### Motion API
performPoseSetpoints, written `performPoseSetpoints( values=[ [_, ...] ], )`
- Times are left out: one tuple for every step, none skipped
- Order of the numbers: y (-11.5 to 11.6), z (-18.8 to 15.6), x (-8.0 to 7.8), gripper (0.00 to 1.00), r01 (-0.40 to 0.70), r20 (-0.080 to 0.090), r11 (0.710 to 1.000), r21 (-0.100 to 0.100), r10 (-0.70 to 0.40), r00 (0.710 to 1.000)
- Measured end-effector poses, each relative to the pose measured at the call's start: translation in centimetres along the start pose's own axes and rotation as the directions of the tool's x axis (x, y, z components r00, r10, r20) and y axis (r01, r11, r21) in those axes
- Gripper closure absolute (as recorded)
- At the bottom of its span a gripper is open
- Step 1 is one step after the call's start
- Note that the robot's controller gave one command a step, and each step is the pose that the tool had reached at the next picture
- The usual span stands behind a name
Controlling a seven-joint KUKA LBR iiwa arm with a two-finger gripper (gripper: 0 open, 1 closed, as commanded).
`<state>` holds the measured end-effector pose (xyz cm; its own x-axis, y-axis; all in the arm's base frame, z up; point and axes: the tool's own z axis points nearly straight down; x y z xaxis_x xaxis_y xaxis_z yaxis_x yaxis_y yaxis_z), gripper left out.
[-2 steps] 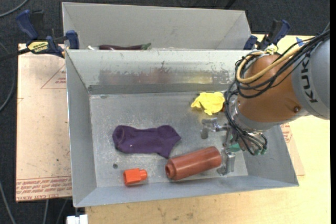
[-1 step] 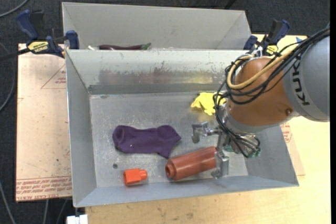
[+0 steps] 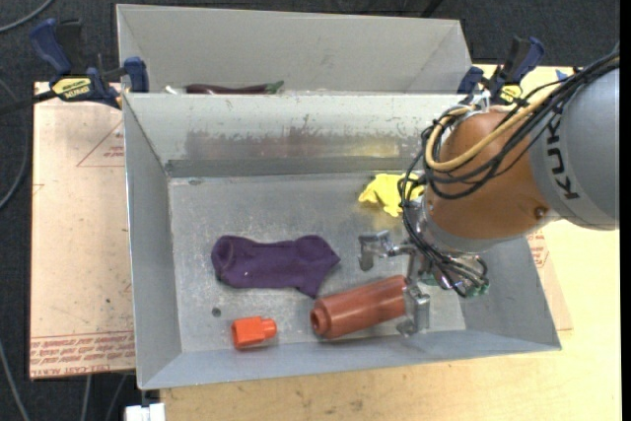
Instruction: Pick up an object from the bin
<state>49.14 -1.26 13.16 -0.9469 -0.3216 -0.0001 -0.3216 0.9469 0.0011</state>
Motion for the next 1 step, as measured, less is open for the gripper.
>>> performPoseSetpoints(
  values=[
    [-0.37, 6.08, 0.12, 0.00, -0.015, 0.008, 1.000, -0.001, 0.015, 1.000]
  ],
)
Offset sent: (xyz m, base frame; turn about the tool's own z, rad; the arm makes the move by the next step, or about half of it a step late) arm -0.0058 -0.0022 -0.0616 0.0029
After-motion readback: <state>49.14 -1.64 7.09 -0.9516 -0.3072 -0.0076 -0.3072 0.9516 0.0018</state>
